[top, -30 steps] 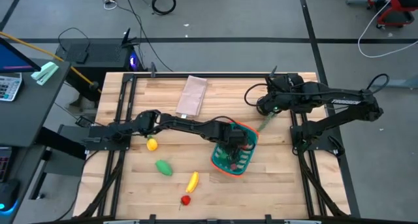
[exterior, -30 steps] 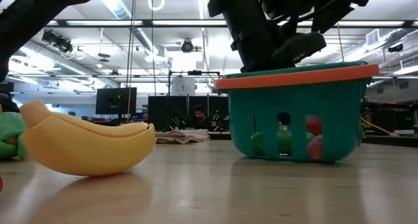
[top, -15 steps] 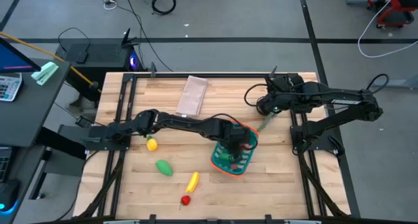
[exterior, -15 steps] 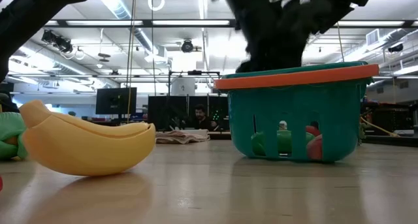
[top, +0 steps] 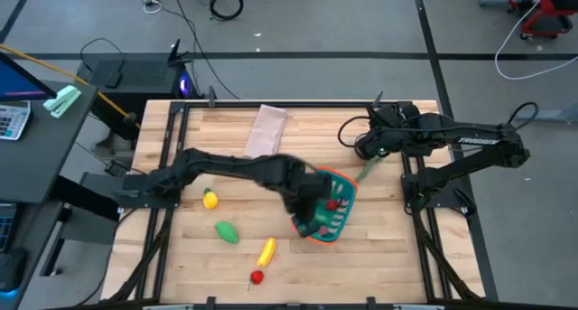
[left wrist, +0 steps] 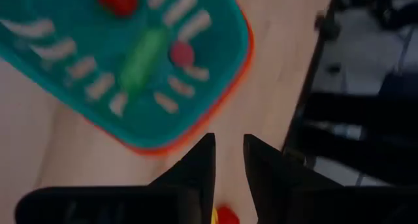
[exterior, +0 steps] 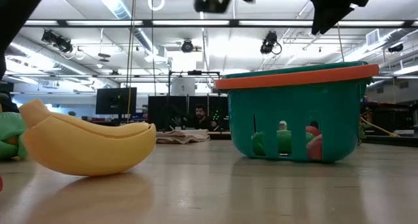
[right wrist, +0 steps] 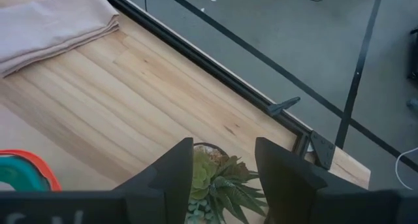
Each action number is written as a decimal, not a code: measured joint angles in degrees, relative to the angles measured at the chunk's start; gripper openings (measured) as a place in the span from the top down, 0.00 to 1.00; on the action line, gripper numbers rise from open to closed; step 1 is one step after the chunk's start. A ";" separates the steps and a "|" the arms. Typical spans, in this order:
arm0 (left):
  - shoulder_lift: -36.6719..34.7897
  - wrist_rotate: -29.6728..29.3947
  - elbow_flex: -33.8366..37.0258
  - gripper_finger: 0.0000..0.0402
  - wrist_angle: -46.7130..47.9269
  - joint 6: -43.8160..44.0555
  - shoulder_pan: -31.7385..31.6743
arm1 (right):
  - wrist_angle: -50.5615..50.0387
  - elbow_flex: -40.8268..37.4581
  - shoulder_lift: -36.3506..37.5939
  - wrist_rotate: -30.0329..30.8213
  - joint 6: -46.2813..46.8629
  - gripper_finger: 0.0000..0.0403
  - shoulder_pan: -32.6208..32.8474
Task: Pick and placing Produce into tupperware
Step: Put the yellow banana into the blue basket
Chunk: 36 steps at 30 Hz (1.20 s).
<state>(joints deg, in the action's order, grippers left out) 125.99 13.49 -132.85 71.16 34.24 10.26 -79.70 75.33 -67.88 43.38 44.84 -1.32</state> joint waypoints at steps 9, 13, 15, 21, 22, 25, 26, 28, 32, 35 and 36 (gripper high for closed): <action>-0.22 -0.30 0.01 0.70 7.03 6.63 10.36 | 0.24 -0.02 -0.02 -2.30 -0.02 0.57 0.00; 0.07 -3.15 0.06 0.61 6.83 18.85 14.36 | 0.41 -0.02 -0.02 -3.26 0.00 0.57 0.00; 0.07 -5.45 0.06 0.56 6.92 26.25 15.76 | 0.46 -0.01 -0.02 -3.26 0.00 0.57 0.00; 0.78 -12.50 0.05 0.42 7.28 37.53 18.90 | 0.65 -0.02 -0.02 -3.23 0.00 0.57 0.00; 1.33 -12.73 0.14 0.41 7.43 38.68 19.19 | 0.66 -0.02 -0.02 -3.26 0.00 0.57 0.00; 3.40 -12.78 0.17 0.38 8.06 41.13 19.28 | 0.68 0.00 -0.02 -3.24 0.00 0.57 0.00; 4.14 -12.84 0.17 0.37 8.30 41.90 19.28 | 0.67 -0.02 -0.02 -3.26 0.00 0.57 0.00; 5.68 -13.09 0.17 0.37 8.57 42.74 19.44 | 0.68 -0.01 -0.02 -3.33 0.00 0.57 0.00; 8.79 -13.48 0.17 0.38 10.54 43.92 19.20 | 0.66 0.00 -0.02 -3.34 0.00 0.57 0.00; 10.52 -13.71 0.17 0.39 13.02 45.38 19.08 | 0.66 -0.01 -0.02 -3.35 0.00 0.57 0.00; 10.99 -13.72 0.17 0.39 13.95 45.92 19.04 | 0.66 0.00 -0.02 -3.39 0.00 0.57 0.00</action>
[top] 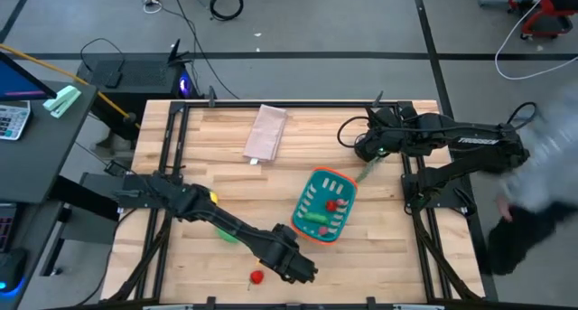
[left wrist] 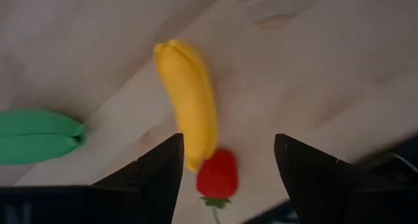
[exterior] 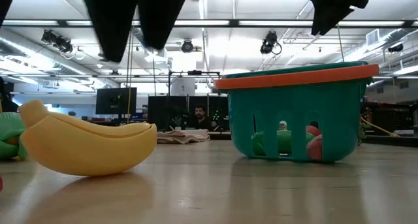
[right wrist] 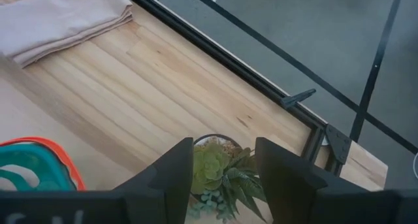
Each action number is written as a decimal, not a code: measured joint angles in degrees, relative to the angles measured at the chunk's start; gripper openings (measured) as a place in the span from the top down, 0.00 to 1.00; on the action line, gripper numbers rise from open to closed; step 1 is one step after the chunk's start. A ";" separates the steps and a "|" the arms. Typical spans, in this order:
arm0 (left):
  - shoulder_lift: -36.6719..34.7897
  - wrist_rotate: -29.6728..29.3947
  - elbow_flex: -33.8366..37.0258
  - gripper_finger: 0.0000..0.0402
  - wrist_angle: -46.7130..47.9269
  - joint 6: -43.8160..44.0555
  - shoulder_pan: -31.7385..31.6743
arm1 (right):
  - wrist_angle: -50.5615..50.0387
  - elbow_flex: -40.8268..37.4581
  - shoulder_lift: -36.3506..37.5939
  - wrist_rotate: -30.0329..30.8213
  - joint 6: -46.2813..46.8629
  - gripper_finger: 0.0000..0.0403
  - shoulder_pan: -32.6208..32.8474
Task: Pick and placing Produce into tupperware
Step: Put the yellow banana into the blue basket
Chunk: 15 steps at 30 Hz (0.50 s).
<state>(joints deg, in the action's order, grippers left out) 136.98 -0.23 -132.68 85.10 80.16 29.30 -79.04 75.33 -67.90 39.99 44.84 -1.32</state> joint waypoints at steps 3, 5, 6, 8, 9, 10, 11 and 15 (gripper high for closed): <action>0.90 0.00 0.00 0.39 1.87 0.29 -0.20 | -0.01 0.00 0.00 -0.02 0.00 0.57 0.00; 1.24 -0.12 0.05 0.38 2.68 0.21 -0.24 | 0.01 0.00 0.00 -0.02 0.00 0.57 0.00; 1.35 -0.13 0.06 0.37 2.81 0.18 -0.28 | -0.01 0.00 0.00 -0.02 0.00 0.57 0.00; 1.75 -0.01 -0.03 0.36 1.67 -0.24 -0.56 | 0.01 0.00 0.02 -0.01 0.00 0.57 0.00; 1.97 -0.14 0.00 0.35 1.41 -0.78 -0.63 | 0.00 0.00 0.00 -0.04 0.00 0.57 0.01; 2.21 -0.13 0.04 0.34 0.84 -1.30 -0.64 | -0.01 -0.01 0.00 -0.04 -0.01 0.57 0.00; 2.67 -0.14 0.04 0.33 0.40 -1.59 -0.81 | -0.02 -0.01 0.02 -0.02 0.00 0.57 0.00; 3.26 -0.11 0.04 0.30 0.36 -1.73 -0.96 | -0.03 0.00 0.02 -0.04 -0.01 0.57 0.01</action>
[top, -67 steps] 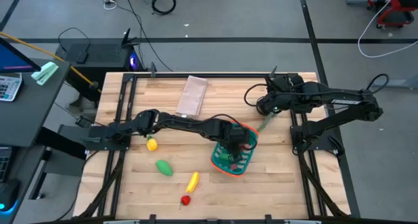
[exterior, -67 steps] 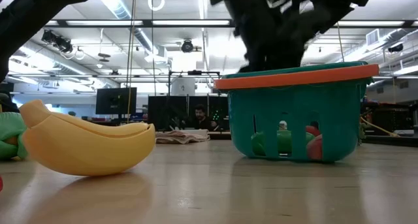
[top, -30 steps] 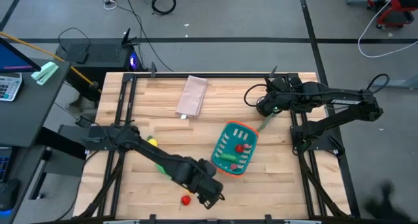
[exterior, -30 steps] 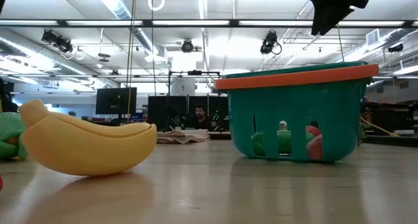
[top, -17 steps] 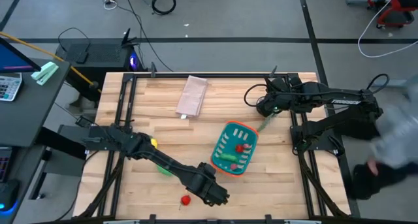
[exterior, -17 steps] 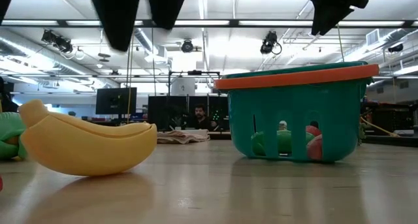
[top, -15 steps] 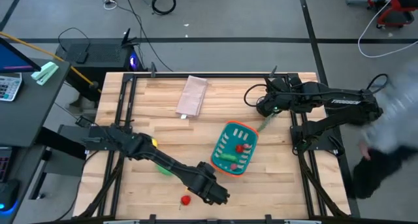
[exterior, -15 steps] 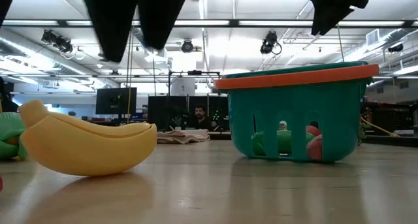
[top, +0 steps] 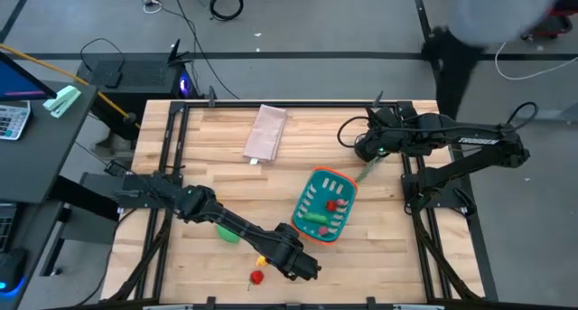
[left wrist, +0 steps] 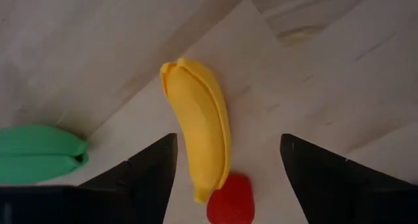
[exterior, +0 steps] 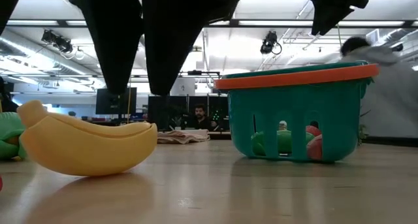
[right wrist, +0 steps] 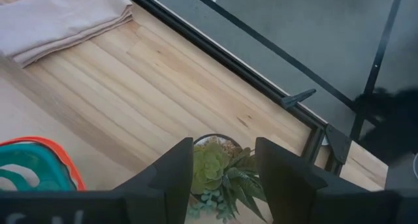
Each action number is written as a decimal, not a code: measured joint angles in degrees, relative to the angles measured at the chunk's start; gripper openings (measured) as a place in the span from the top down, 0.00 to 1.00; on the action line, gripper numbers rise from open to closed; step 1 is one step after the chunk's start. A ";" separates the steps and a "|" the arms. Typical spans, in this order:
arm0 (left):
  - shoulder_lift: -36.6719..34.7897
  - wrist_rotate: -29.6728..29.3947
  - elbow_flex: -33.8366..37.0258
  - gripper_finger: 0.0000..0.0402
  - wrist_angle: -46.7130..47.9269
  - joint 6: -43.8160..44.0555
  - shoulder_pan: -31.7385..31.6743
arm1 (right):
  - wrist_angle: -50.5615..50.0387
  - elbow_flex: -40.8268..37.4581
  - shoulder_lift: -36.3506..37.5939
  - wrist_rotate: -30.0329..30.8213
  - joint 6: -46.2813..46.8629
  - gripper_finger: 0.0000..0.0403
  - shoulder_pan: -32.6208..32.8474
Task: Pick and placing Produce into tupperware
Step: Put the yellow banana into the blue basket
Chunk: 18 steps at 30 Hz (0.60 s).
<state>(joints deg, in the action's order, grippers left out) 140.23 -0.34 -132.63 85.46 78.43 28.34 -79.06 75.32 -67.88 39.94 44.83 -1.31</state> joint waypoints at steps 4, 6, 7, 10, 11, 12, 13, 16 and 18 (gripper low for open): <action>0.63 0.16 0.05 0.29 3.23 0.44 -0.14 | 0.00 -0.01 -0.01 0.01 -0.01 0.57 -0.01; 0.68 0.15 -0.03 0.29 3.88 0.45 -0.19 | 0.02 0.01 0.00 -0.02 -0.01 0.57 -0.01; 0.77 0.13 -0.05 0.29 3.96 0.44 -0.22 | 0.01 0.00 0.00 0.01 -0.01 0.57 -0.01; 1.39 0.13 -0.01 0.29 3.61 0.38 -0.22 | 0.00 -0.01 -0.01 0.00 -0.01 0.57 -0.01; 1.55 0.15 -0.01 0.29 2.99 0.40 -0.22 | 0.01 0.00 0.00 0.00 -0.01 0.57 -0.01; 1.68 0.14 -0.01 0.29 2.42 0.42 -0.22 | 0.01 0.01 -0.01 0.00 -0.01 0.57 -0.01; 1.79 0.16 -0.01 0.29 2.23 0.40 -0.20 | 0.00 -0.01 0.00 0.00 -0.01 0.57 -0.01; 2.45 0.18 -0.02 0.29 2.77 0.34 -0.20 | 0.02 0.00 -0.02 0.00 -0.01 0.57 -0.01; 2.63 0.36 0.02 0.29 3.01 -0.56 -0.22 | 0.00 -0.01 -0.01 0.02 -0.01 0.57 -0.01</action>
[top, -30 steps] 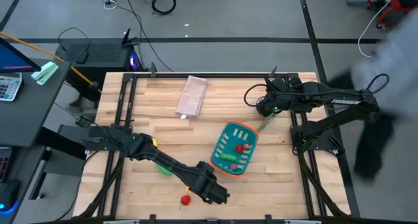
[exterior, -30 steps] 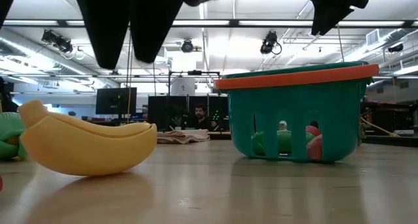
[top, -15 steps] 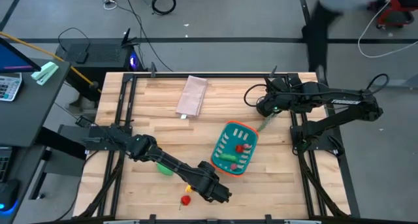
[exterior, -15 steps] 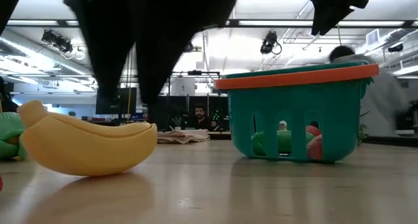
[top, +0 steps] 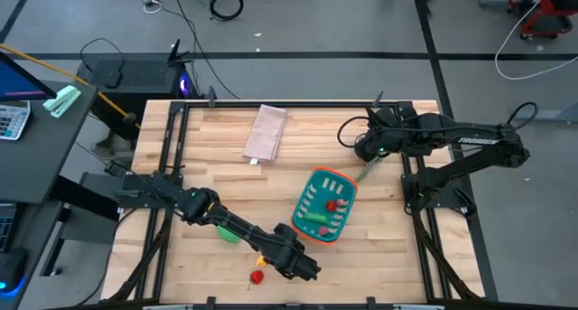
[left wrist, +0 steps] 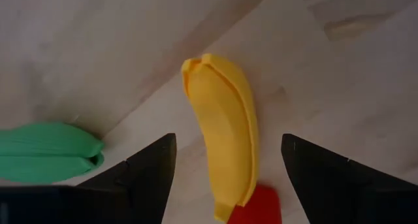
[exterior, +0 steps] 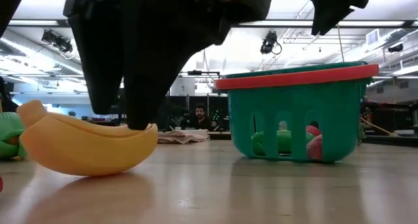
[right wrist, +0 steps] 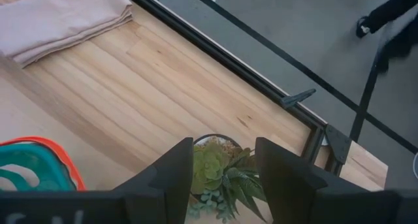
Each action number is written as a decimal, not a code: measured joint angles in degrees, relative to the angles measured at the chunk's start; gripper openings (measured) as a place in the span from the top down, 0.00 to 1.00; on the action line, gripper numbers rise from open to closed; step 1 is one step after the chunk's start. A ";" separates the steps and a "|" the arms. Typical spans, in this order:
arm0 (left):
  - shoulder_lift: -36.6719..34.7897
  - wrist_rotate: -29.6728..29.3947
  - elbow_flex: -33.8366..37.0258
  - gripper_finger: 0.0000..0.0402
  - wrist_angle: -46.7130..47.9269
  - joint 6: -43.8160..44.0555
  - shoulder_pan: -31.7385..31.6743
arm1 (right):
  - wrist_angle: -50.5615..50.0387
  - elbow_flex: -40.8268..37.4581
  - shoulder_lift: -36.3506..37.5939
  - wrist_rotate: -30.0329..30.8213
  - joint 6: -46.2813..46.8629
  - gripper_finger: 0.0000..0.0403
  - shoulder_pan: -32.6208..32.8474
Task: Pick and placing Produce into tupperware
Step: Put the yellow banana into the blue basket
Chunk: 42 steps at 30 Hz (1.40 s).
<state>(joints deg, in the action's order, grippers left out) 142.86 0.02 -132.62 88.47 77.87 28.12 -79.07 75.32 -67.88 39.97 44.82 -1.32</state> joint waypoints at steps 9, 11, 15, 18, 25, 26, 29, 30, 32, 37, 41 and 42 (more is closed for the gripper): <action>1.91 2.00 -0.02 0.29 -0.73 -3.31 -0.22 | 0.00 0.01 0.01 0.01 0.00 0.57 0.00; 2.14 2.12 -0.02 0.29 -0.34 -4.01 -0.22 | 0.01 0.01 -0.01 0.00 0.00 0.57 0.00; 2.34 2.18 -0.02 0.29 -0.09 -5.11 -0.31 | 0.02 0.01 -0.01 0.00 0.00 0.57 0.00; 2.54 2.18 -0.02 0.29 -0.95 -6.21 -0.33 | 0.00 -0.01 -0.01 0.00 0.00 0.57 0.00; 2.67 2.20 -0.02 0.29 -4.81 -8.50 -0.33 | 0.00 0.00 -0.01 0.00 0.00 0.57 0.00; 2.67 2.19 -0.02 0.29 -5.23 -8.54 -0.33 | 0.00 0.01 0.01 0.00 0.00 0.57 0.00; 2.69 2.51 -0.02 0.29 -6.94 -8.55 -0.37 | 0.00 0.01 0.01 0.00 0.00 0.57 0.00; 2.69 2.90 -0.02 0.29 -7.85 -8.55 -0.37 | 0.01 0.00 0.00 0.00 0.00 0.57 0.00; 2.69 3.24 -0.02 0.29 -9.93 -8.62 -0.37 | 0.01 0.01 0.01 0.01 0.00 0.57 0.00; 2.69 3.29 -0.02 0.31 -9.66 -12.32 0.12 | 0.02 0.00 0.00 0.00 0.00 0.57 0.00; 2.69 3.31 -0.02 0.35 -4.14 -18.59 0.65 | 0.02 0.01 0.01 0.02 0.00 0.57 0.00; 2.69 3.31 -0.02 0.35 -2.81 -20.47 0.77 | 0.02 0.00 0.00 0.01 0.00 0.57 0.00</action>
<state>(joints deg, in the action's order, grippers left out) 145.56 3.34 -132.64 85.66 57.40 28.89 -79.05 75.32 -67.88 39.98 44.82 -1.32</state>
